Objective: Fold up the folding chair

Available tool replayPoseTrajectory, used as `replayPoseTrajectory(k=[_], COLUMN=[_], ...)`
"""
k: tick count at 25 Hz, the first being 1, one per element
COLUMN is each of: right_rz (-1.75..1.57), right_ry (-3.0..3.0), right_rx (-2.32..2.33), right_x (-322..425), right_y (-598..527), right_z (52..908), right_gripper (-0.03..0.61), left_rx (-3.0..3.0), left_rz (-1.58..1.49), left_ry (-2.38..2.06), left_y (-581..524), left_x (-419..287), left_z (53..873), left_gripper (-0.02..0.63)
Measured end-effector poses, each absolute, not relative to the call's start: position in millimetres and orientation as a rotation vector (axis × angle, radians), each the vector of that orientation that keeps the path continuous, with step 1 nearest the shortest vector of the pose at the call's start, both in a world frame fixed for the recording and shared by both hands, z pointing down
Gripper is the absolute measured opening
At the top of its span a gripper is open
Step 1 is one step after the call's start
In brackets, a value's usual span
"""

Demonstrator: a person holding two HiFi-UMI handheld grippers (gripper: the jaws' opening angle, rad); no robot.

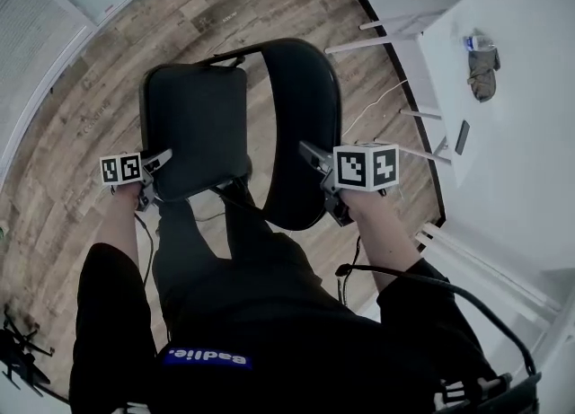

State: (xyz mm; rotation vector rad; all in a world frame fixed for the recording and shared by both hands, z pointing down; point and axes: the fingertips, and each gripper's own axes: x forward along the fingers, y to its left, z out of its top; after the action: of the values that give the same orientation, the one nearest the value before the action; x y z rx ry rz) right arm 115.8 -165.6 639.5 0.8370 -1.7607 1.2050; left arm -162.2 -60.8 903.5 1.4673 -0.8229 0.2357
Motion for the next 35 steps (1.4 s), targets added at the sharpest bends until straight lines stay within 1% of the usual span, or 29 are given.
replayPoseTrajectory(k=[8,15,22,26,30,35], right_rz=[1.174,1.134,1.105,1.092,1.087,1.07], right_ry=[-1.74,-1.722,-1.699,-1.692,-1.694,-1.681], right_rx=[0.858,0.864,0.878,0.882,0.889,0.905], right_x=[128,144,151,154,162,166], right_y=[-168,-170,-170,-173,-175,-176], right_z=[615,593,576,568,559,551], right_gripper=[0.052,0.052,0.052,0.052,0.049,0.052], left_rx=[1.462,1.48,1.481,1.476,1.487,1.527], left_rz=[0.265,0.21,0.211,0.209,0.185,0.194], left_ry=[-0.871,-0.854,-0.853,-0.87,-0.861,-0.816], left_y=[-71,-82,-93,-99,-107,-117], left_x=[-119,-68,-24,-1,34,81], left_z=[857,811,777,764,750,737], left_gripper=[0.301,0.279,0.277,0.238,0.214,0.147])
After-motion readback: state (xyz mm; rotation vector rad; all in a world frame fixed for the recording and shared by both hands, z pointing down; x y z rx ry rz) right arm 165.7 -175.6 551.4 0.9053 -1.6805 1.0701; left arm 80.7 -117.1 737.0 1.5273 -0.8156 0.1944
